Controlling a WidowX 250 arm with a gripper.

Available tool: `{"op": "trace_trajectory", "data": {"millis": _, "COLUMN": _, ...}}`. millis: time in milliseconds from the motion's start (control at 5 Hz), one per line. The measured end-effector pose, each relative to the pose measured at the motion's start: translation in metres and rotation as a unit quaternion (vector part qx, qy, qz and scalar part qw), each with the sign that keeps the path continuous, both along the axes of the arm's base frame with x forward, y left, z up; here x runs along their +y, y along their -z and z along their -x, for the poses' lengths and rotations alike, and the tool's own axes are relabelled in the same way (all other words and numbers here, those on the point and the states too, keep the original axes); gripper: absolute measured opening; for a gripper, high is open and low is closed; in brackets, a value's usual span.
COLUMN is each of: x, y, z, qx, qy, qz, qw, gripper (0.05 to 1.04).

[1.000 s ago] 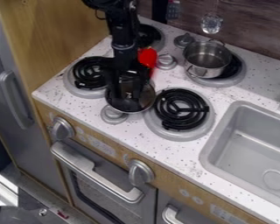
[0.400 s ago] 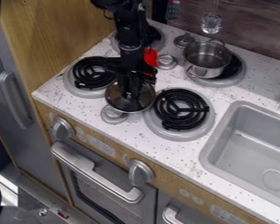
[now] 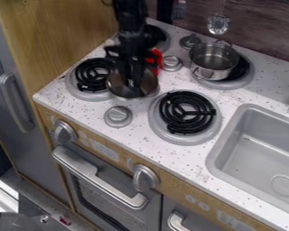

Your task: Move the pot lid to the lower left burner

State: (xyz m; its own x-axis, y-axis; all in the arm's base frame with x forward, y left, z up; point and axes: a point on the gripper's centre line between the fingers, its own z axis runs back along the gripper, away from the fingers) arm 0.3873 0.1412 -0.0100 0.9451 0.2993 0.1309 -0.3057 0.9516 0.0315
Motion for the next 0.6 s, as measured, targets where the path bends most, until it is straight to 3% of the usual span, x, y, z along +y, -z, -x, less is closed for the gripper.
{"op": "trace_trajectory", "data": {"millis": 200, "x": 0.038, "y": -0.013, "z": 0.000, "qx": -0.021, "qy": -0.051, "qz": 0.006, "qw": 0.9985, "gripper": 0.269}}
{"op": "trace_trajectory", "data": {"millis": 600, "x": 0.063, "y": 0.001, "z": 0.005, "qx": -0.010, "qy": -0.080, "qz": 0.024, "qw": 0.9964, "gripper": 0.269}}
